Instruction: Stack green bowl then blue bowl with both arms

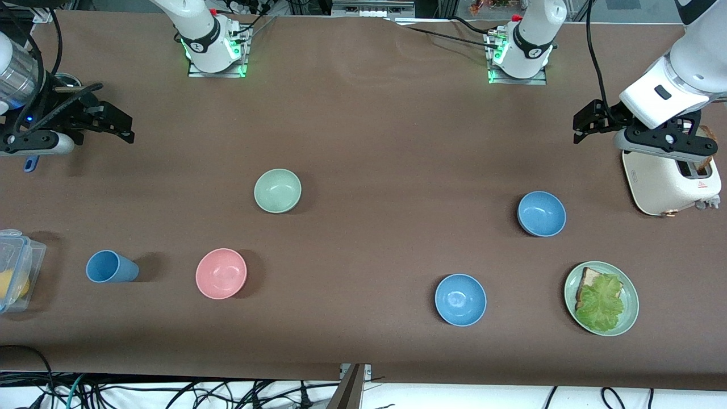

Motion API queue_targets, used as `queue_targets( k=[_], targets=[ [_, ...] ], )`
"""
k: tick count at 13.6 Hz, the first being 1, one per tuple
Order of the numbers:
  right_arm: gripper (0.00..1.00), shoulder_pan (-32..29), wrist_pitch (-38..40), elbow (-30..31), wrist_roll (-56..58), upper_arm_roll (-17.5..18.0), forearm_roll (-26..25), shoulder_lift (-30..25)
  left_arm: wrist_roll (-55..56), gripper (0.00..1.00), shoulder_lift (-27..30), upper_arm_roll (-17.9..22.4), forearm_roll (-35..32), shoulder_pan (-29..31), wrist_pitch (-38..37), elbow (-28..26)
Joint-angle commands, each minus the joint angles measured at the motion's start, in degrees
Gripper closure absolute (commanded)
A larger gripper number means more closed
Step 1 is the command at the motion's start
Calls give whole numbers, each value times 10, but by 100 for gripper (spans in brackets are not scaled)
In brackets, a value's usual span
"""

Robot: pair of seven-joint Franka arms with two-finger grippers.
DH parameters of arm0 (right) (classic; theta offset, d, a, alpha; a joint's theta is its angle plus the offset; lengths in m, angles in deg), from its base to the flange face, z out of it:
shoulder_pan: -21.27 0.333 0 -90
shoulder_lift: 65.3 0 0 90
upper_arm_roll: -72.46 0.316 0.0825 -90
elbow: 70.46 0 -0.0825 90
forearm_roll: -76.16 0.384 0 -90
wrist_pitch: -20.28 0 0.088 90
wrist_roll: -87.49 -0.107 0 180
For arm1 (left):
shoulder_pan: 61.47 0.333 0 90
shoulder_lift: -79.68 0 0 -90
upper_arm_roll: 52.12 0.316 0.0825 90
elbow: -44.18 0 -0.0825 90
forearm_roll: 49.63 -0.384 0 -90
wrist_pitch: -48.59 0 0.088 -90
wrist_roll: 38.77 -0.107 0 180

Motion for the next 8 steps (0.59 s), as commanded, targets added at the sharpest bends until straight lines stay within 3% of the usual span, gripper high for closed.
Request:
queue_targets(
  k=[1,8],
  targets=[
    [0,-6,-10,21,0,0,-3,-10,0,0,-7,-2,-15,1,-10,17],
    [0,-7,-8,13,5,0,0,-5,1,0,-8,-1,-15,3,-12,17]
  ],
)
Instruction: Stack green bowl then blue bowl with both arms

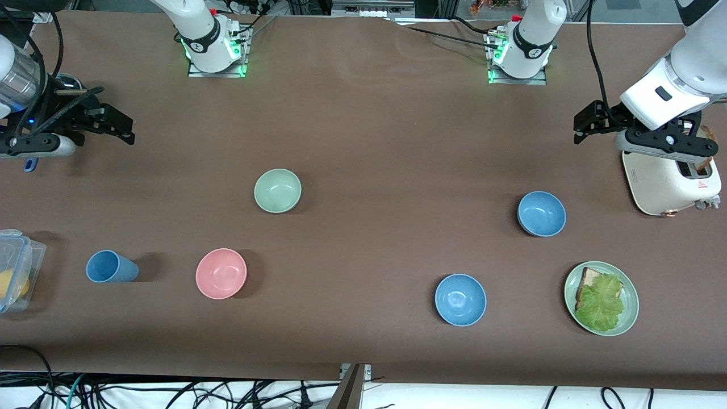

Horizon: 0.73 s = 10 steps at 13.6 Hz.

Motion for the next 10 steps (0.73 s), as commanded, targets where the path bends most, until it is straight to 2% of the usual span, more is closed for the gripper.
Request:
queue_targets(
  k=[1,10],
  targets=[
    [0,-6,-6,5,5,2,0,-5,1,0,-7,-1,-15,2,-11,17],
    [0,-6,-2,5,3,-3,0,-5,-1,0,-7,-1,-15,3,-10,17]
  ],
)
